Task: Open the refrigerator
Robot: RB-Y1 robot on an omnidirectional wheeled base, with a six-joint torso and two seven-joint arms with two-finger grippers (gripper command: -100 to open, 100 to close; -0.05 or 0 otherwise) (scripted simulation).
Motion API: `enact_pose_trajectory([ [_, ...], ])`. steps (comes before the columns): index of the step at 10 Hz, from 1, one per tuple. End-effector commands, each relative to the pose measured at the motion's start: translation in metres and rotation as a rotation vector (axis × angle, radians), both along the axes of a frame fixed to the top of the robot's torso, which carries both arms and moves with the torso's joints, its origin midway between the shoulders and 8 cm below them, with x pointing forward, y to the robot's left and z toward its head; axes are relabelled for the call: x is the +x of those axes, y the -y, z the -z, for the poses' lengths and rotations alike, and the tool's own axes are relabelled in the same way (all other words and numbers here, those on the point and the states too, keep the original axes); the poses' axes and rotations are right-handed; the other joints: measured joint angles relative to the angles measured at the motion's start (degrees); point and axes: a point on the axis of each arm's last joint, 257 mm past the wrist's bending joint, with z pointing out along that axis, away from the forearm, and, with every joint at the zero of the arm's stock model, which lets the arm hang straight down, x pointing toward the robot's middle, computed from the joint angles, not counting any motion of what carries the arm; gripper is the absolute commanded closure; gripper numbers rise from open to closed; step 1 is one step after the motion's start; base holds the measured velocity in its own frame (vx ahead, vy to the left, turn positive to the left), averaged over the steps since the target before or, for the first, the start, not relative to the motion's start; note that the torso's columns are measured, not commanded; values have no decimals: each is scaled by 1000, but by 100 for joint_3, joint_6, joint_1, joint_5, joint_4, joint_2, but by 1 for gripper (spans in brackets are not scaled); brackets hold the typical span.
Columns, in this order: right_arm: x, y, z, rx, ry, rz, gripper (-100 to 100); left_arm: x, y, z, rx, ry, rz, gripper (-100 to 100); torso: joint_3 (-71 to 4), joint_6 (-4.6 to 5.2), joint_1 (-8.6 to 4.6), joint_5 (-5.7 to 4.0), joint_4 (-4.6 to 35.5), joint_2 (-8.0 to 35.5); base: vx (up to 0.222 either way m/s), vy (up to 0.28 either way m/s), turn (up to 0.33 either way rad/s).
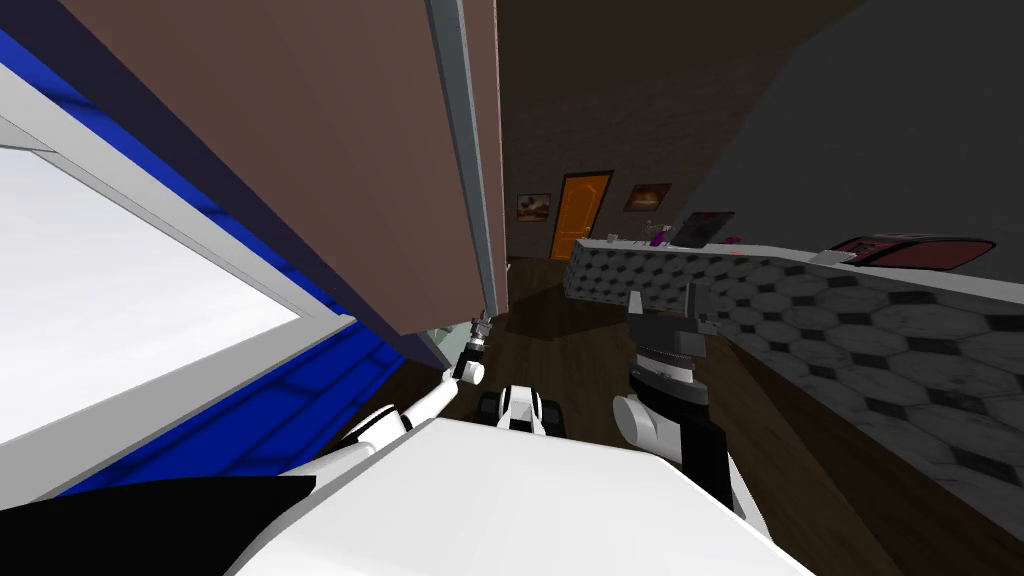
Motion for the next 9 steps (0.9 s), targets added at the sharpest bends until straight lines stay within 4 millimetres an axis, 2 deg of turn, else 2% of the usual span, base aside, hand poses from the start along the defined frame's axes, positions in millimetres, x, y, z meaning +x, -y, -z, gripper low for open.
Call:
enact_pose_trajectory([
  [1,0,0,0,0,0,0,0,11,8,-9,-5,-5,20,-100,-12,-7,-27,-13,7,-22,-99,8,68],
  [3,0,0,0,0,0,0,0,22,8,-19,-8,-5,24,-100,-66,14,7,10,-51,-117,-68,2,21],
  [4,0,0,0,0,0,0,0,34,9,-30,-12,-5,29,-100,-68,7,20,11,-38,-112,-64,-6,42],
  [8,0,0,0,0,0,0,0,56,11,-52,-19,-5,39,-100,5,-6,18,2,14,5,-49,0,19],
  [9,0,0,0,0,0,0,0,50,9,-36,-8,-33,33,-100,9,-8,15,-1,25,11,-9,0,-2],
])
